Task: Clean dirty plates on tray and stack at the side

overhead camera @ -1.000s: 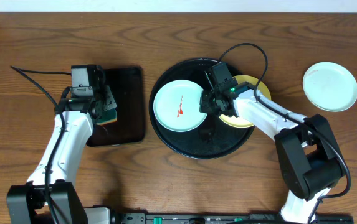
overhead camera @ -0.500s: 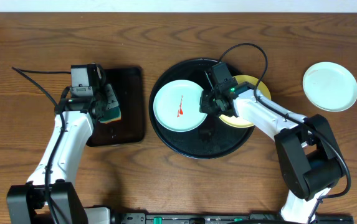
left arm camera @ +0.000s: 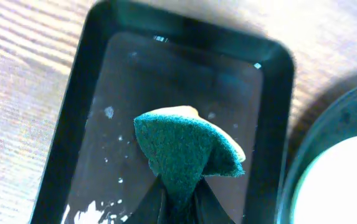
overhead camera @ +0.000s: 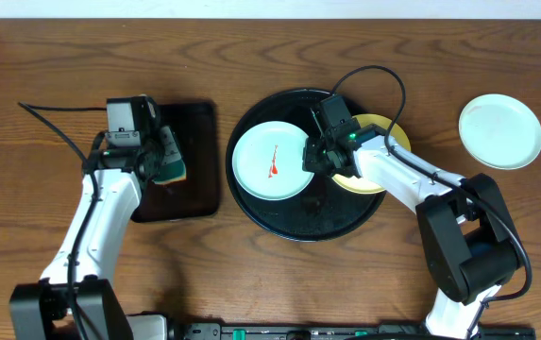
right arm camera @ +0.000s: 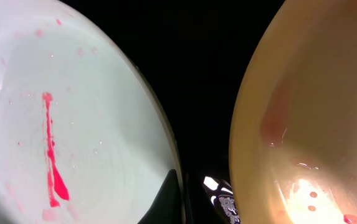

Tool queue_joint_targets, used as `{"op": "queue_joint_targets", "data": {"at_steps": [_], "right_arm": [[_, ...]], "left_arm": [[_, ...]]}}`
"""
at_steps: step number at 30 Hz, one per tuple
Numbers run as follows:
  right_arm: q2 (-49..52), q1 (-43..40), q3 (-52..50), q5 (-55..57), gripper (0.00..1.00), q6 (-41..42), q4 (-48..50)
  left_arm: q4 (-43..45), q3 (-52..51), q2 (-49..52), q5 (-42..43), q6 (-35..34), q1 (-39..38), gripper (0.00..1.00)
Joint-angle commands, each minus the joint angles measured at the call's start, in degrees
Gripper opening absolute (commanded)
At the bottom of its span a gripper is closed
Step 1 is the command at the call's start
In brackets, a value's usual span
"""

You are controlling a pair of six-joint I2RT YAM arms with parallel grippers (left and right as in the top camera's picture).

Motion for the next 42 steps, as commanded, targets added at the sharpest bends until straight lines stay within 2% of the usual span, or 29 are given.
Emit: {"op": "queue_joint_targets", "data": {"at_steps": [1, 8, 18, 25, 42], "right_arm": [[0.72, 1.2, -0.15, -0.31, 0.01, 0.13, 0.02], [0.72, 4.17, -0.11, -0.31, 0.01, 0.13, 2.29], [0.72, 5.49, -0.11, -0.31, 0.01, 0.17, 3.08], [0.72, 5.44, -0.11, -0.02, 0.01, 1.33, 2.95], [0.72, 5.38, -0.11, 8.04, 0.01, 7.91, 3.21]], "left_arm": [[1.11, 0.11, -4.96, 1.75, 0.07, -0.55, 0.07], [3.56, 0.09, -5.35, 4.15, -2.51, -8.57, 0.07], [12.96, 0.09, 6.12, 4.11, -8.28, -20.7, 0.07], [15.96, 0.09, 14.34, 4.17, -13.66, -22.08, 0.07], [15.69, 0.09, 19.74, 4.09, -15.58, -27.21, 0.07]]}}
